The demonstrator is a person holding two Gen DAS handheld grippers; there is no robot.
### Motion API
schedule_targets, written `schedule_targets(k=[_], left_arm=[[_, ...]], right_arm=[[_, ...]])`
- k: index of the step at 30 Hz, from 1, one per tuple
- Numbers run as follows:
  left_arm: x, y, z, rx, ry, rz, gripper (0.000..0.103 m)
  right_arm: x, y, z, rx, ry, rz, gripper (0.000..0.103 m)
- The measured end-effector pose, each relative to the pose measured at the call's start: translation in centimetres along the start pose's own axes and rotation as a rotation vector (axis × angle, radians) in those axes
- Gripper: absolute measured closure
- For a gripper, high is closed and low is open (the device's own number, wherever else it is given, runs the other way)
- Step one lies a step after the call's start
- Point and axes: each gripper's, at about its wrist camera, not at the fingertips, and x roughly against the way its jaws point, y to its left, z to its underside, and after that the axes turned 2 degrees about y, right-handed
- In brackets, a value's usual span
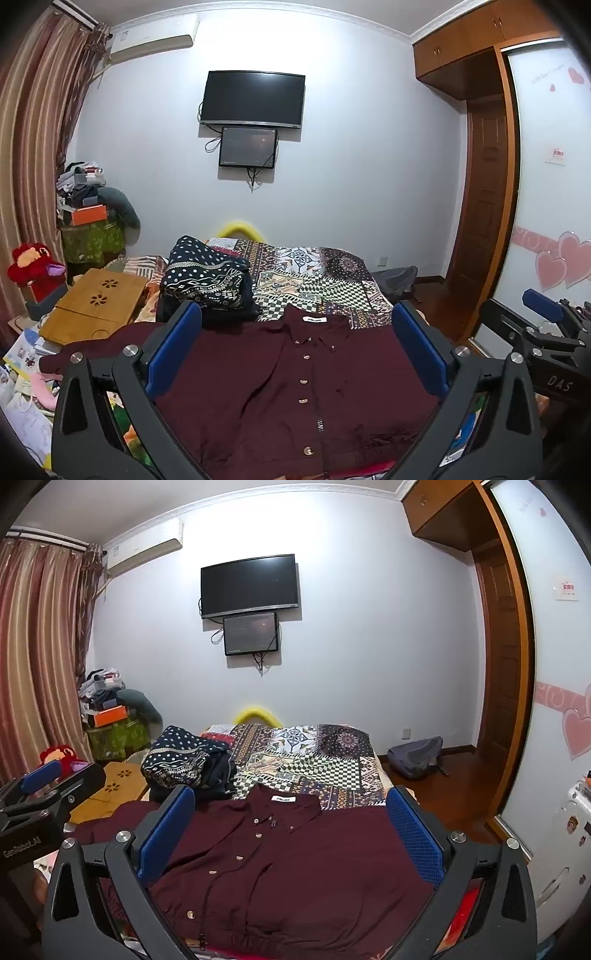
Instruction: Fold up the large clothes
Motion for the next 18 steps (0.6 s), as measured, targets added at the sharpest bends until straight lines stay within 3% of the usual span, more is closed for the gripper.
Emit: schedule_targets(k=[6, 18], left_arm=[[0.1, 1.8, 0.3, 0.058, 0.0, 0.029, 0.0], [-0.7, 0.9, 0.2, 0.008, 0.018, 0.004, 0.0]], right_arm=[[0.1, -0.1, -0.2, 0.0, 0.0, 0.001, 0.0], [-0.7, 0.8, 0.4, 0.016, 0.028, -0.005, 0.0]])
